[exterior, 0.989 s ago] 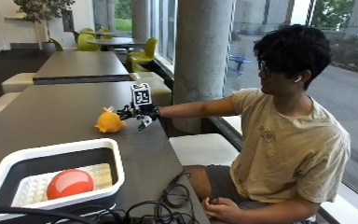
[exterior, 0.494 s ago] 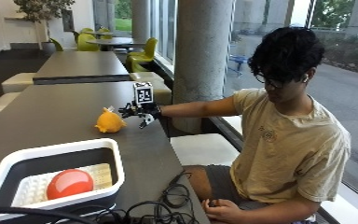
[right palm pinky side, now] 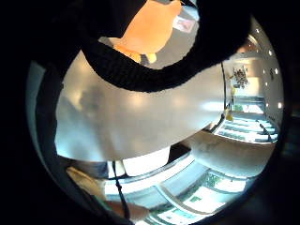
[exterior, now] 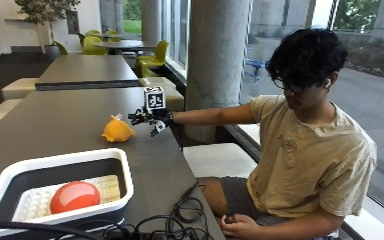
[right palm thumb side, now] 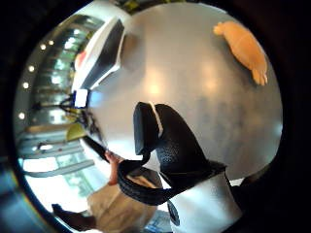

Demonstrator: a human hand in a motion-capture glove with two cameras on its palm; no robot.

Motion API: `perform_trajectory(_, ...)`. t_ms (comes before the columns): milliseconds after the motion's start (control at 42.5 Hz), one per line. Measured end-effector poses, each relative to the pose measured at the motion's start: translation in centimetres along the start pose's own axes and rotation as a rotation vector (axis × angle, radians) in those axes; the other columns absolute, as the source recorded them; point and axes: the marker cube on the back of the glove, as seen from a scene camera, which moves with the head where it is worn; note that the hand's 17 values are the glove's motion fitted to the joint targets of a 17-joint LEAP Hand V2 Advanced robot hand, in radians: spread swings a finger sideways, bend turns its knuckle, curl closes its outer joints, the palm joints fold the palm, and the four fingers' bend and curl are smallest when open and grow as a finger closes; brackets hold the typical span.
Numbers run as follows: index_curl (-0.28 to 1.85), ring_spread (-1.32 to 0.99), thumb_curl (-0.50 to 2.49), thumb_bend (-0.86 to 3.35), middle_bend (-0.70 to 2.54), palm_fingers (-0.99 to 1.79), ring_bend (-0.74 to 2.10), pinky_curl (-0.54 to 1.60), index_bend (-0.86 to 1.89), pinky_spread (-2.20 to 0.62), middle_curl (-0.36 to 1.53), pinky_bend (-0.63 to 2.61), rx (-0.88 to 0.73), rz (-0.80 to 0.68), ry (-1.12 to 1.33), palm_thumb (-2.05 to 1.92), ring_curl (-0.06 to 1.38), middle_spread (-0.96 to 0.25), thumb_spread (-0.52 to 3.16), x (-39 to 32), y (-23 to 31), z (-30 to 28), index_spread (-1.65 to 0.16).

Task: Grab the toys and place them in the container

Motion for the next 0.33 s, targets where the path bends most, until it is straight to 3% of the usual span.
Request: perform_trajectory(330, 0.26, 0.00, 0.18, -0.04, 0.09, -0.25, 0.17, 0.35, 0.13, 0.03, 0.14, 0.96, -0.002, 0.079, -0.036, -0.05, 0.26, -0.01, 1.27, -0.34, 0.52, -0.16, -0.26)
